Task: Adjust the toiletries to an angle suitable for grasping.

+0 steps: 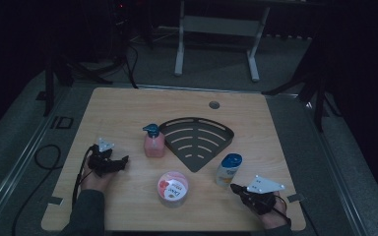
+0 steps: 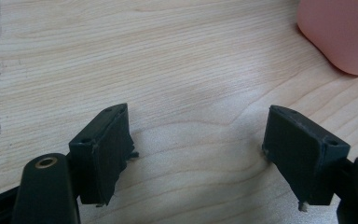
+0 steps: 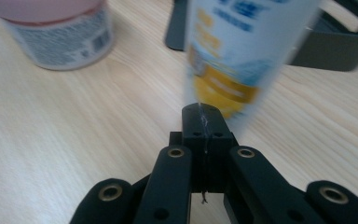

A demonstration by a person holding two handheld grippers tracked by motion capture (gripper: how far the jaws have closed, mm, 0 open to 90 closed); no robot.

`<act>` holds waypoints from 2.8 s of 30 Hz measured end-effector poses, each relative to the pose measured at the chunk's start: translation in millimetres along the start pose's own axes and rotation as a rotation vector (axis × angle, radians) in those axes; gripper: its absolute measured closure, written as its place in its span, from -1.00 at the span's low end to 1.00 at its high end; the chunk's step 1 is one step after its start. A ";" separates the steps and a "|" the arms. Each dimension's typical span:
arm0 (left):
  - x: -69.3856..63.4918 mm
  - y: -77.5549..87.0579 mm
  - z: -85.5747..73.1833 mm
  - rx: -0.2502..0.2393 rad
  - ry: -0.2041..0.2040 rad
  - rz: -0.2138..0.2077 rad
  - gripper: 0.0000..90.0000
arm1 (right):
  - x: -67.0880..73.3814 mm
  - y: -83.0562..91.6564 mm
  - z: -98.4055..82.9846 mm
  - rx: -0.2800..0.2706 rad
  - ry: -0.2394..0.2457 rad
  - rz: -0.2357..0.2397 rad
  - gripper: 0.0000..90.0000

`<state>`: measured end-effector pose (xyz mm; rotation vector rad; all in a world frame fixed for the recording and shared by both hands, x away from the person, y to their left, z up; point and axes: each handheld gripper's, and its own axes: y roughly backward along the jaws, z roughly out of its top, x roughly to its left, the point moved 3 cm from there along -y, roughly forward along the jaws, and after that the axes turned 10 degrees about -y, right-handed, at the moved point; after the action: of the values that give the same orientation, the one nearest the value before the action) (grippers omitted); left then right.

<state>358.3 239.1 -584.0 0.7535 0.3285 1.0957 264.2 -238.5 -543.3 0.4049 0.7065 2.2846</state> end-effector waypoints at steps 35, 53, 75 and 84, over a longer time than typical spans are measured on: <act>-0.5 -0.5 0.4 0.000 0.000 -0.001 -0.51 | -8.6 -44.4 1.3 0.080 0.037 -0.023 1.00; -0.5 -0.6 0.5 0.002 -0.001 -0.002 -0.52 | -32.3 -58.0 13.9 0.089 -0.002 -0.096 1.00; -15.7 15.3 8.3 0.003 -0.061 -0.049 0.25 | -43.6 -58.3 16.0 0.092 -0.031 -0.125 0.94; -73.6 68.0 50.0 -0.176 -0.209 -0.305 0.99 | -26.1 -52.2 16.2 0.068 -0.029 -0.093 0.33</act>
<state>309.0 171.1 -510.0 0.6304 0.1602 0.7404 318.0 -219.2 -563.4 0.4268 0.7739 2.1683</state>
